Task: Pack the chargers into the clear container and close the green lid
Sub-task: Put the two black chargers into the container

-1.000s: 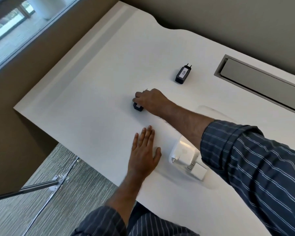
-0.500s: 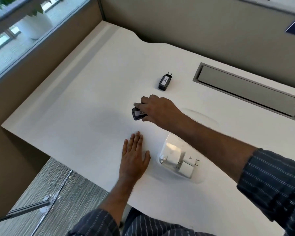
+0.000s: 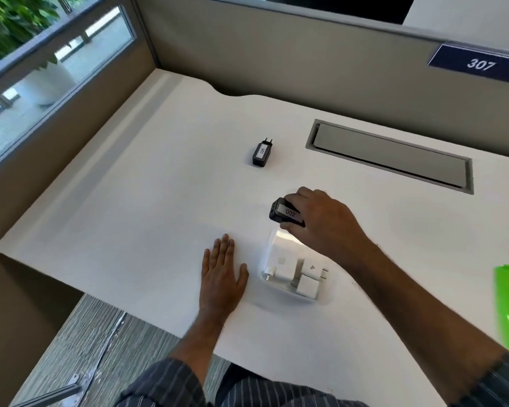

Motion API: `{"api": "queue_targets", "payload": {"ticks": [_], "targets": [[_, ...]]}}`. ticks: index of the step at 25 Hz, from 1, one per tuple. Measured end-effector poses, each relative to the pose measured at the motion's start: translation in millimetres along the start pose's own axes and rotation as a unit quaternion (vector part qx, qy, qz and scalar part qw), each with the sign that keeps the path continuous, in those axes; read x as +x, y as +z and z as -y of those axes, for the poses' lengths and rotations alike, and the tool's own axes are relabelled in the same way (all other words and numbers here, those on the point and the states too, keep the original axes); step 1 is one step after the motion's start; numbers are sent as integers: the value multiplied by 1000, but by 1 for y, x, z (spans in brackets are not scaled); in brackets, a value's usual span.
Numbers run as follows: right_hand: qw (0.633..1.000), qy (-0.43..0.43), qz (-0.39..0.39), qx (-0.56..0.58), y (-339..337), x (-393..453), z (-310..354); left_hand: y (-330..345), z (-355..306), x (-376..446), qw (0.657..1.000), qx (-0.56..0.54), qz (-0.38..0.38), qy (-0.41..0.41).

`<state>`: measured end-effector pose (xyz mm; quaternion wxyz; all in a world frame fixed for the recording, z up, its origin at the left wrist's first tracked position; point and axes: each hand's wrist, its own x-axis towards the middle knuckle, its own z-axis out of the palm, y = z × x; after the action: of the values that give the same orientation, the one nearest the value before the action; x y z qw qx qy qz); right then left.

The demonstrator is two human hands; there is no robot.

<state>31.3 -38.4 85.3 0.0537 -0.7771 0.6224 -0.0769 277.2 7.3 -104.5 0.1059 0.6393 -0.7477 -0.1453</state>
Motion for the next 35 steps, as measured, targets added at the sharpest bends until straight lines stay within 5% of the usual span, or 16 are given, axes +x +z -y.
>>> {"api": "queue_targets", "payload": {"ticks": [8, 16, 20, 27, 32, 35], "targets": [[993, 76, 87, -16, 44, -28, -29, 4, 3, -1, 1000, -9, -8, 8], [979, 3, 155, -134, 79, -12, -31, 3, 4, -1, 1000, -3, -10, 16], [977, -68, 88, -180, 85, -1, -23, 3, 3, -1, 1000, -1, -12, 17], [970, -143, 126, -150, 98, 9, -24, 3, 3, -1, 1000, -1, -9, 14], [994, -7, 100, -42, 82, 4, -31, 4, 3, -1, 1000, 0, -7, 13], [976, 106, 156, 106, 84, -1, -31, 4, 3, -1, 1000, 0, -10, 13]]}}
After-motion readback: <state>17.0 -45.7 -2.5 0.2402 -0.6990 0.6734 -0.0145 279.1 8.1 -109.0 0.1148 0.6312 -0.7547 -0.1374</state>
